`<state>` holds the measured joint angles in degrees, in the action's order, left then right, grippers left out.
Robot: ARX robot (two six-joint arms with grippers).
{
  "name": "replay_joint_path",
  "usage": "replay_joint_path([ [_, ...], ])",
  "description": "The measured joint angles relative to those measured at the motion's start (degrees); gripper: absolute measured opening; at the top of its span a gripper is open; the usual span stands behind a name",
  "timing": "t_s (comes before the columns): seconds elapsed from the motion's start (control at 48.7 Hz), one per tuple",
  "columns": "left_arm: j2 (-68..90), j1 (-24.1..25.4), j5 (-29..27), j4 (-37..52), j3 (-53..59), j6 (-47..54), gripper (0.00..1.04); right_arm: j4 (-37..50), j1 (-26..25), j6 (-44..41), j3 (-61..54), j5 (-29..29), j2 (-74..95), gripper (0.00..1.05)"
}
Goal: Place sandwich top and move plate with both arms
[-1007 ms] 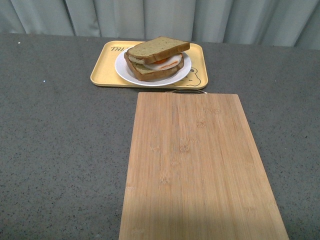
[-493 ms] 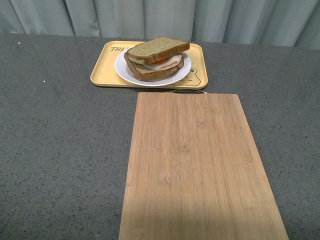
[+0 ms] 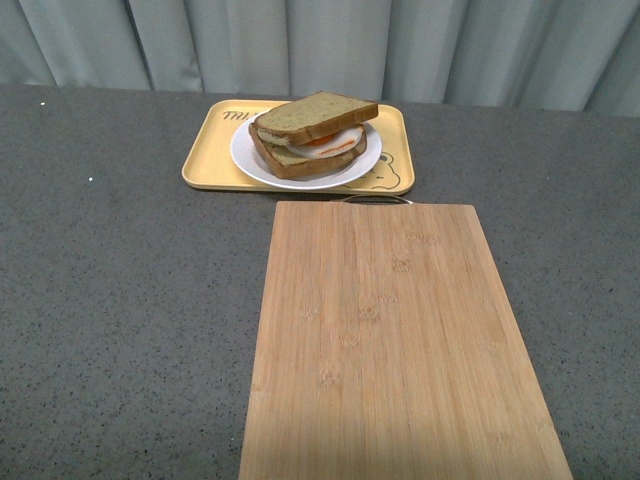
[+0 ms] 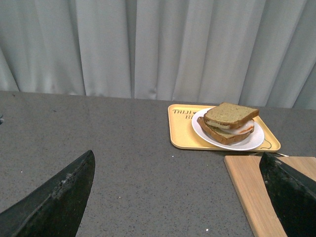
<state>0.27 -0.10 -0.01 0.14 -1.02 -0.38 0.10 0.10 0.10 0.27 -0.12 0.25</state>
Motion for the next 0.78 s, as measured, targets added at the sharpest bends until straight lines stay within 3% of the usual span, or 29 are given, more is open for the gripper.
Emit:
replay_joint_path([
  [0.781, 0.00, 0.00, 0.00, 0.00, 0.00, 0.00, 0.98, 0.00, 0.00, 0.00, 0.00, 0.00, 0.00, 0.95],
])
